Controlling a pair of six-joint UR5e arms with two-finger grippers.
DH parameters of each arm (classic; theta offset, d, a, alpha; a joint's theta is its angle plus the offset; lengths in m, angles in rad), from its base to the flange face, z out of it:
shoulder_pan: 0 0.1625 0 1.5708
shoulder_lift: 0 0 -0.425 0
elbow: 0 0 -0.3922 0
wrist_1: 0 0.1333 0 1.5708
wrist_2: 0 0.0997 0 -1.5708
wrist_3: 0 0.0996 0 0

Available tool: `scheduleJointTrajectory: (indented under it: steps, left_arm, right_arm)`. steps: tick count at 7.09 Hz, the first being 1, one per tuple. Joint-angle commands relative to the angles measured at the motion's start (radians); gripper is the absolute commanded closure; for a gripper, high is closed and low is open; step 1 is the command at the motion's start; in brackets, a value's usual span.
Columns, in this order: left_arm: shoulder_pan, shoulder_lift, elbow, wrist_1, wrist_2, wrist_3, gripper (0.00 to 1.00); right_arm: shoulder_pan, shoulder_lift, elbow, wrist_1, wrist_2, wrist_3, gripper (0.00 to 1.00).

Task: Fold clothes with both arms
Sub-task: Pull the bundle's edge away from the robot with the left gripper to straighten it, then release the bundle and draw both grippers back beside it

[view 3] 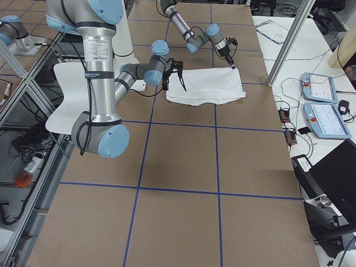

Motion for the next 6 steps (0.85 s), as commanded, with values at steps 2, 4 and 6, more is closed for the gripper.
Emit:
scheduleJointTrajectory:
  steps: [2, 4, 6]
  left_arm:
    - [-0.044, -0.005, -0.001, -0.011, -0.075, 0.013, 0.0]
    - [-0.089, 0.081, -0.118, 0.036, -0.238, 0.021, 0.0]
    - [-0.09, 0.235, -0.426, 0.287, -0.326, 0.08, 0.0]
  right_arm:
    - [0.005, 0.072, -0.061, -0.012, -0.019, 0.0, 0.0]
    - [-0.001, 0.103, -0.082, -0.052, -0.042, -0.012, 0.0]
    - [-0.052, 0.297, -0.137, -0.324, -0.152, -0.046, 0.0]
